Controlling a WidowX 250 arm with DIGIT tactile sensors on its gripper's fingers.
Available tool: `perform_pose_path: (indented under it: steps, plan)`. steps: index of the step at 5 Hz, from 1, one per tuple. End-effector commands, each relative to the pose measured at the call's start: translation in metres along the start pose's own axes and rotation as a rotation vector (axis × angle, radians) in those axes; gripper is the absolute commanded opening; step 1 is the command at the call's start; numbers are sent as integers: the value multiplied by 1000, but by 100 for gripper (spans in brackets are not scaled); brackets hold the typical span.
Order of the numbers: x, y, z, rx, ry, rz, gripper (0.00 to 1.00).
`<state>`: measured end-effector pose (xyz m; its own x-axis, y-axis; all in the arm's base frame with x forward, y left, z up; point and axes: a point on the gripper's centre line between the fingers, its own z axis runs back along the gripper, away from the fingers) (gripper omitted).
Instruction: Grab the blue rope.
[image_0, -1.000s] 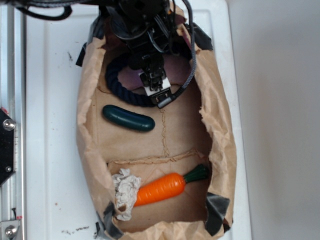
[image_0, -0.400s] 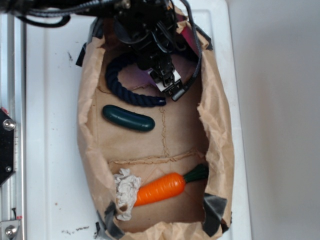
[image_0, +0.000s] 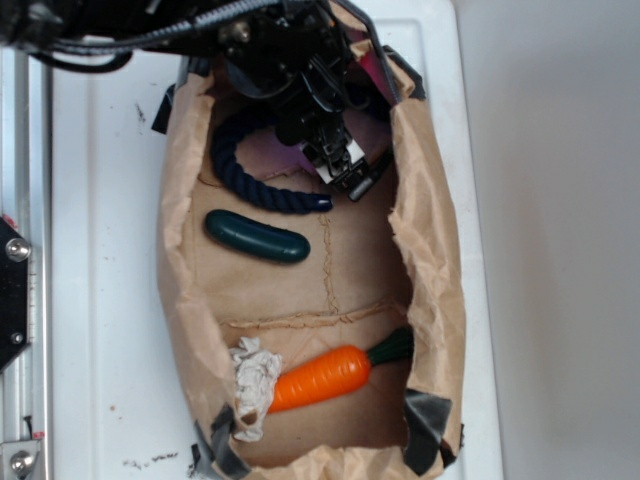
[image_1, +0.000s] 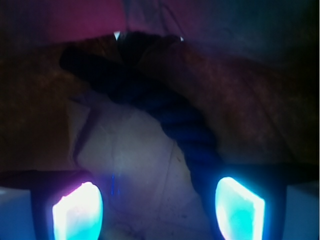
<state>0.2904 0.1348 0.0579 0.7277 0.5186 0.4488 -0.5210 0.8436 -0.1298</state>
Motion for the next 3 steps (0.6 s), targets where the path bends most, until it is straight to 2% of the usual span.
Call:
perform_pose_path:
  steps: [1, 3]
  plan:
    - [20, 7, 1, -28, -58, -140, 100]
    - [12, 0, -3, 102, -85, -174, 100]
